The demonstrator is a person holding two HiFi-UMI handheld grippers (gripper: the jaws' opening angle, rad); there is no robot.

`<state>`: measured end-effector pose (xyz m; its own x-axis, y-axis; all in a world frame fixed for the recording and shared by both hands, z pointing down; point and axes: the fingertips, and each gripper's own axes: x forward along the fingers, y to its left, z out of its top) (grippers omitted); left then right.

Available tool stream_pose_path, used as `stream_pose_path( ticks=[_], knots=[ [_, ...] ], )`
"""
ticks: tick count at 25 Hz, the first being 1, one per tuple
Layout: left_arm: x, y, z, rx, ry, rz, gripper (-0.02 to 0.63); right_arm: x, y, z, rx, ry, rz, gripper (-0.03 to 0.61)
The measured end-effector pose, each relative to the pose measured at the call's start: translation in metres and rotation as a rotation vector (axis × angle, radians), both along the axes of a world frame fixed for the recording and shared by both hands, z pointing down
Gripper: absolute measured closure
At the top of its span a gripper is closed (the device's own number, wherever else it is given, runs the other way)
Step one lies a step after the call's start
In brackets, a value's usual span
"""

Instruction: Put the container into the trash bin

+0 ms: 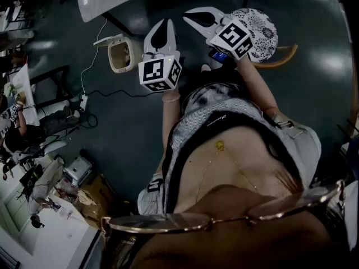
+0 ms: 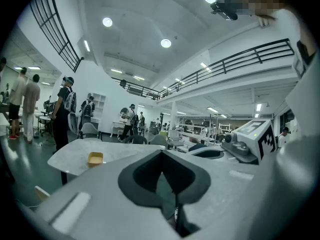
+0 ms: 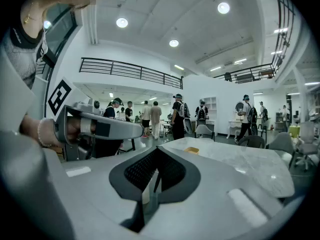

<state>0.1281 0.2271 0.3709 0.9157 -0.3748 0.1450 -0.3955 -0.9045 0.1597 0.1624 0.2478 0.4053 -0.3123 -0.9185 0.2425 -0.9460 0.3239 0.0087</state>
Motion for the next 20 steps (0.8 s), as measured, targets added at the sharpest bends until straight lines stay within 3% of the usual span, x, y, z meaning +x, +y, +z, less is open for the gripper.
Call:
stream_pose_path(
  ticks=[10,20],
  knots=[
    [-0.001,-0.010,0.004,-0.037,0.018,0.001,0.613,0.005,-0.010,-0.001,0.021,-0.078,-0.004,0.552],
    [-0.005,-0.081,0.014,-0.080,0.047,-0.015,0.613,0.003,-0.073,0.001,0.045,-0.086,0.000,0.552]
  ],
)
